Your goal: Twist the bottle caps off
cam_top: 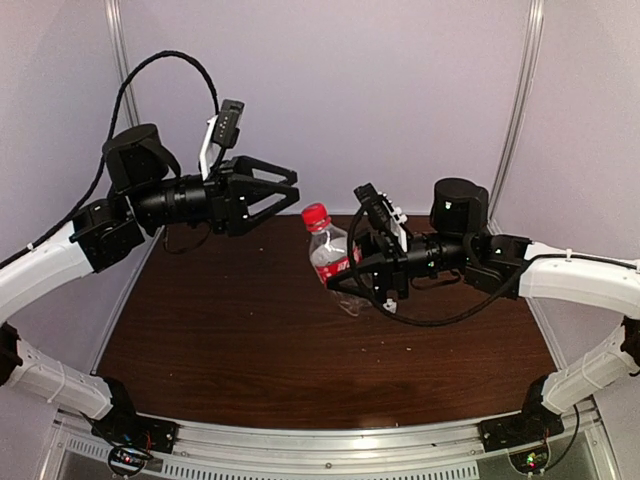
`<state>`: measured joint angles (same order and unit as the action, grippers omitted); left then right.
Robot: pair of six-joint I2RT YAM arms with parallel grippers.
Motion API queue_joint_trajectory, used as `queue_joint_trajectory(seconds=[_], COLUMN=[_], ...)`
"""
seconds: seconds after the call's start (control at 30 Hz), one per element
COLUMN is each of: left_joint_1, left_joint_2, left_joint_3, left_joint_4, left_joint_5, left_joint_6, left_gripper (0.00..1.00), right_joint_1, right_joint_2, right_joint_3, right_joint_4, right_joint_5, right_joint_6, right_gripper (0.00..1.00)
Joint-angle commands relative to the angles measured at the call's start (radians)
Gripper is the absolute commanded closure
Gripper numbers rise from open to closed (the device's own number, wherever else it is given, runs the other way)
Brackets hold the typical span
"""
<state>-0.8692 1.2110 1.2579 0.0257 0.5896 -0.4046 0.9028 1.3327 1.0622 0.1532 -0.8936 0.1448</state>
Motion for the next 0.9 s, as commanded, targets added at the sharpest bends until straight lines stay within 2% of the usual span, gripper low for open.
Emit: queue_joint_trajectory(seconds=[0.0, 0.17, 0.7, 0.87], left_joint_1=[0.010, 0.011, 0.010, 0.010], left_joint_2=[0.028, 0.081, 0.124, 0.121], left_joint_3=[-0.008, 0.003, -0.032, -0.037], left_joint_4=[0.142, 0.204, 0.245, 0.238], left_joint_5=[0.251, 0.318, 0.345, 0.327], left_joint_6=[0.032, 0.000, -0.021, -0.022], left_gripper=[0.26, 0.33, 0.55, 0.67], right_joint_1=[-0.002, -0.002, -0.002, -0.002], right_joint_2=[0.010, 0.033, 0.047, 0.045], right_joint_3=[0.007, 0.021, 0.027, 0.022], right_joint_4=[0.101, 0.125, 0.145, 0.139], right_joint_5=[-0.142, -0.181, -0.177, -0.159], right_joint_6=[0.063, 0.088, 0.109, 0.107], right_gripper=[0.62, 0.62, 0.63, 0.64])
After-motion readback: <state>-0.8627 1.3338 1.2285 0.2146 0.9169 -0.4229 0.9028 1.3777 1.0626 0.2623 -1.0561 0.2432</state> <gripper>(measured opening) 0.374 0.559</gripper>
